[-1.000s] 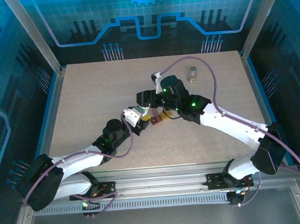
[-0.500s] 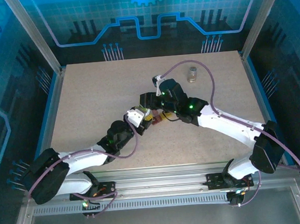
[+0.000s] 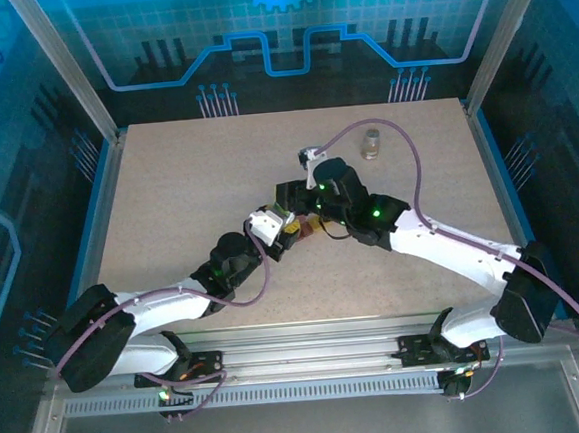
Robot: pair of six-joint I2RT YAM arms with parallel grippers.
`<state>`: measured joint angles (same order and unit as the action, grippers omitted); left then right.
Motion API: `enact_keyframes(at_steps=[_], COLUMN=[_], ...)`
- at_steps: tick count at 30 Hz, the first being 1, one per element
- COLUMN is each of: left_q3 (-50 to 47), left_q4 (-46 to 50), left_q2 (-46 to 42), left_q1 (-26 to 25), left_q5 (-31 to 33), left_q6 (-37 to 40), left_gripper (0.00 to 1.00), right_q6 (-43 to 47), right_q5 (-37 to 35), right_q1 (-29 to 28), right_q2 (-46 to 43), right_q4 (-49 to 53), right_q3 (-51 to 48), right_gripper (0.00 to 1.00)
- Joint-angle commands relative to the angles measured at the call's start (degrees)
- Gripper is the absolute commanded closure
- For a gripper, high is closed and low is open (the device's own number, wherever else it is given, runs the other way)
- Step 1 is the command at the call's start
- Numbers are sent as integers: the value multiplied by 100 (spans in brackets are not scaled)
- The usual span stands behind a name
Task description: Sort the pills into containers
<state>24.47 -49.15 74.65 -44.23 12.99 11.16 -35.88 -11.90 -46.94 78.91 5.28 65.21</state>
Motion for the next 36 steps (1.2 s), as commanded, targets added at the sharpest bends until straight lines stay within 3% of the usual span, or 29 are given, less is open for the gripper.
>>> enact_keyframes(at_steps=[1, 5, 10, 11, 15, 24, 36], left_q3=[169, 225, 277, 306, 434, 603, 527], left_q4=[44, 334, 458, 483, 564, 634, 552], left_q2=[-12, -21, 36, 61, 211, 434, 380], left_q1=[-121, -122, -121, -121, -121, -131, -132], left_q5=[-411, -438, -447, -456, -532, -667, -633], left_q6=[195, 195, 217, 210, 185, 66, 62], left_gripper=[100, 100, 100, 100, 100, 100, 100], right_q6=[848, 1433, 1813, 1867, 1724, 1236, 555], right_q5=[-1051, -1590, -1648, -1513, -625, 782, 1682], right_q1=[6, -42, -46, -50, -36, 54, 506], right_q2=[-167, -226, -292, -289, -392, -413, -284], right_q4=[108, 431, 667, 721, 596, 676, 879], right_q3=[-9, 183, 423, 496, 563, 833, 794], right_gripper=[100, 100, 100, 100, 76, 51, 50])
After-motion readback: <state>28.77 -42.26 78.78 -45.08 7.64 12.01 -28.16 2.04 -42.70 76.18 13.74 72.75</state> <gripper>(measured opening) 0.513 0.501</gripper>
